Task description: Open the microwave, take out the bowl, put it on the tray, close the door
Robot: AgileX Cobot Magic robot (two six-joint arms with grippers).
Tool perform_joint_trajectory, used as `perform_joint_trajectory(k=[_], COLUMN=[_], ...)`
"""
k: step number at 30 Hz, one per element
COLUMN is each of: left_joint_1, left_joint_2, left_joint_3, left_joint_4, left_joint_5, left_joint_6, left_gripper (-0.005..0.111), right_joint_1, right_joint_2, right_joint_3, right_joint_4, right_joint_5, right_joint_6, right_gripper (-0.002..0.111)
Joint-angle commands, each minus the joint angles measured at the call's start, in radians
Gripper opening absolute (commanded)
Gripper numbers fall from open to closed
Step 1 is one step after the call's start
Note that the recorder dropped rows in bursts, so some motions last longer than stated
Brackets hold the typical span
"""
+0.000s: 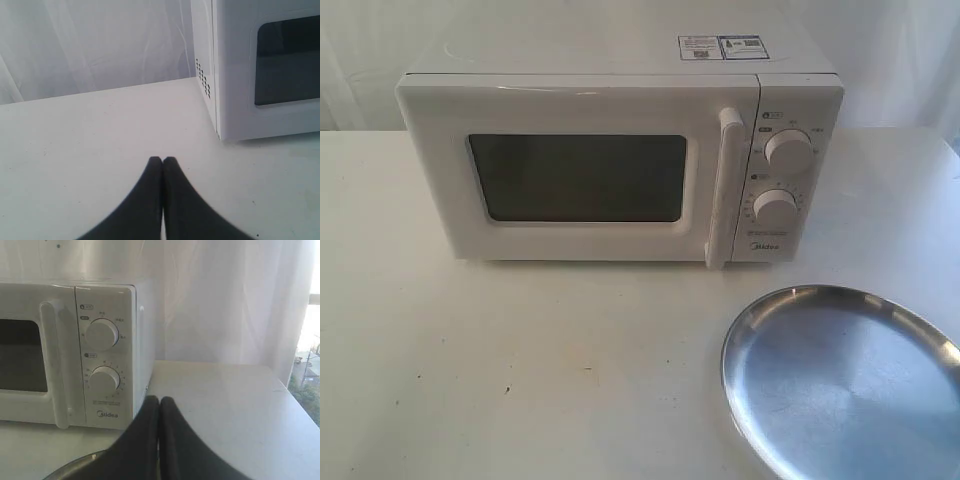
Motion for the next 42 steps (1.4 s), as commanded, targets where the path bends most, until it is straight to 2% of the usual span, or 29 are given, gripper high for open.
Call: perform_joint_trajectory(k=[1,4,9,18,22,26,29,32,35,39,42], left_joint_1=[-0.002,-0.002,-0.002,-0.002,-0.002,-0.002,-0.002,-0.002,-0.002,-0.002,-0.002], left_joint_2=[-0.002,-0.002,-0.002,-0.002,-0.002,-0.002,-0.002,-0.002,-0.002,-0.002,-0.002], left_joint_3=[-0.003,-0.003,-0.003,-0.003,-0.003,-0.003,-0.003,-0.003,-0.003,-0.003,-0.003], left_joint_4=[-0.010,-0.010,-0.010,-0.010,-0.010,-0.010,-0.010,-0.010,-0.010,-0.010,-0.010], left_joint_5=[0.001,0.001,0.001,0.001,0.001,0.001,0.001,0.001,0.001,0.001,0.001], left_joint_6=[0.000,0.000,0.000,0.000,0.000,0.000,0.000,0.000,0.000,0.000,0.000], left_gripper=[0.000,0.000,0.000,0.000,0.000,0.000,0.000,0.000,0.000,0.000,0.000], right_joint_1=[-0.006,-0.006,-0.006,-0.006,-0.006,-0.004,-0.004,-0.004,-0.004,-0.004,-0.004], right_joint_2=[-0.006,-0.006,-0.006,-0.006,-0.006,-0.006,-0.006,-0.001,0.091,0.305,0.534], right_joint_3=[0.005,0.005,0.005,0.005,0.005,0.005,0.005,-0.030,-0.115,-0.276,-0.398], right_joint_4=[0.003,0.003,0.003,0.003,0.003,0.003,-0.011,-0.170,-0.433,-0.762,-0.915], right_joint_5=[-0.020,-0.112,-0.201,-0.166,-0.190,-0.368,-0.545,-0.597,-0.696,-0.866,-0.872], right_joint_6=[0.001,0.007,0.180,0.197,0.311,0.314,0.461,0.601,0.733,0.892,0.941], right_gripper=[0.000,0.000,0.000,0.000,0.000,0.000,0.000,0.000,0.000,0.000,0.000])
